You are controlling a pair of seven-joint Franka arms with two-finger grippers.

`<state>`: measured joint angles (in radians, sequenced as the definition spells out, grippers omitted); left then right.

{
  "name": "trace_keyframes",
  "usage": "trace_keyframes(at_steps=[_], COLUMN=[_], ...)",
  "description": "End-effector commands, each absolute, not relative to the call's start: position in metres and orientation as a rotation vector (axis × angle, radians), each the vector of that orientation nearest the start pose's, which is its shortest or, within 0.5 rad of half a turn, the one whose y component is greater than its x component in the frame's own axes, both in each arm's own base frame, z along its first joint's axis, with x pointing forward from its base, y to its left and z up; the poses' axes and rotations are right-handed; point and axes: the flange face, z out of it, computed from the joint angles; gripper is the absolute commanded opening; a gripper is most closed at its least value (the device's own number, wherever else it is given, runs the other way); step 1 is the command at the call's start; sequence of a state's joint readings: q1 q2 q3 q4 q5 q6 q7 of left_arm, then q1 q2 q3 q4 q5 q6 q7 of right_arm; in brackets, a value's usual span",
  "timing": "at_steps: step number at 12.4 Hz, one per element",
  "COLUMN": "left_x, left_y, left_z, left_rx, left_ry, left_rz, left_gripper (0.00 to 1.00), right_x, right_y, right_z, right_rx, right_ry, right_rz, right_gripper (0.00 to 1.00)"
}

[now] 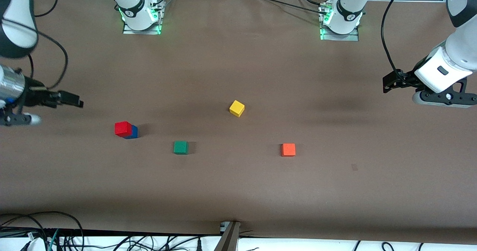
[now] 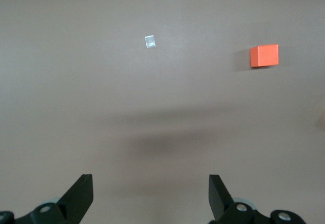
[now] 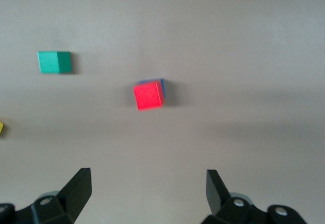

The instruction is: Pass red block to right arm, stack on blue

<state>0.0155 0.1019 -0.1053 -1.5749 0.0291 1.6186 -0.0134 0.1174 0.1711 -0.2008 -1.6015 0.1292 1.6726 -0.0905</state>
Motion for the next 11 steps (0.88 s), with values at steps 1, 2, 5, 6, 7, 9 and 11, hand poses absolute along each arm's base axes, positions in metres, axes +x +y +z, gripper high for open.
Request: trace_keyframes(at_steps=[1,2,5,6,7,9,11], left_x=[0.587,0.587,0.587,0.587,0.586,0.586,0.585], left_y=[-0.048,-0.049,-0.048,-0.050,-0.052,-0.054,-0.054], left_z=[0.574,0.574,0.574,0.574,0.575,0.574,0.572], left_rx=[-3.130,-3.130,-3.130,-3.130,-3.130,-3.129,-3.128], left_ry=[0.107,0.109,0.107,0.109,0.114,0.124,0.145], left_rz=[0.092,0.092,0.092,0.092,0.090,0.097,0.102], left_gripper=[1.00,1.00,1.00,1.00,1.00,1.00,1.00], right_x=[0.528,0.515,0.507,0.507,0.510,0.524,0.537], right_y=[-0.037,-0.037,-0.028,-0.024,-0.022,-0.011,-0.014], right_z=[0.555,0.563,0.571,0.570,0.569,0.569,0.569], right_rx=[-3.055,-3.067,-3.113,-3.116,-3.120,-3.133,-3.136], right_ry=[0.009,-0.002,-0.043,-0.045,-0.036,-0.058,-0.064], right_rz=[0.117,0.104,0.130,0.133,0.135,0.128,0.123], right_gripper=[1.00,1.00,1.00,1.00,1.00,1.00,1.00])
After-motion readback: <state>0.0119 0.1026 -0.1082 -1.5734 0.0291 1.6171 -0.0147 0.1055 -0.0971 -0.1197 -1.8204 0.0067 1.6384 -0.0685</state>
